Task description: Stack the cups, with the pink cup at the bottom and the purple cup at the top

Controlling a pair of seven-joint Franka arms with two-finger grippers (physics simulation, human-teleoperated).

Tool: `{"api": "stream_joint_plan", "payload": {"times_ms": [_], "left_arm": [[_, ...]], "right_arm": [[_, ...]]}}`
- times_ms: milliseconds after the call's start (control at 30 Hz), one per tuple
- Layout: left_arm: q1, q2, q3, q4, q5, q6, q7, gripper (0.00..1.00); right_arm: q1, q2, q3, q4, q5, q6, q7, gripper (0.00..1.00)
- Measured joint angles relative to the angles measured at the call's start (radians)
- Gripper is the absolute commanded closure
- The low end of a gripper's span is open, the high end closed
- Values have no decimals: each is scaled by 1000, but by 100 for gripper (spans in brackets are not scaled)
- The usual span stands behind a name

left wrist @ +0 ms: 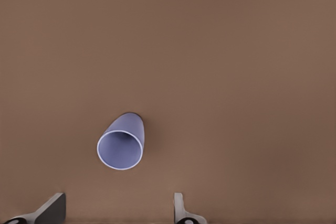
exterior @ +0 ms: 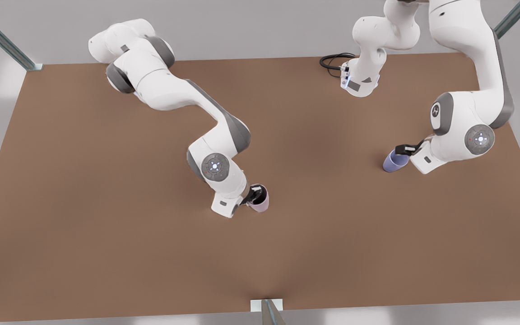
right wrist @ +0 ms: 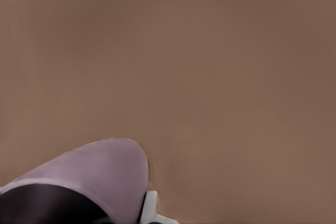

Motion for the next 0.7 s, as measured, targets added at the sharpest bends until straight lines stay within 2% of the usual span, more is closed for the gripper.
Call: {"api": "stream_joint_plan", "payload": {"times_ms": [233,467,700], "left_arm": [[-7,-3,53,-200,12,179,-1,0],[8,11,116,-340,19,378,3,0],[18,36,140,-404,20,510,7,0]], "right_arm": [[123,178,70,65,8,155,275,79],[191,267,57,86,4,328,450,79],[243,283,34,82,-66,335,524,79]]}}
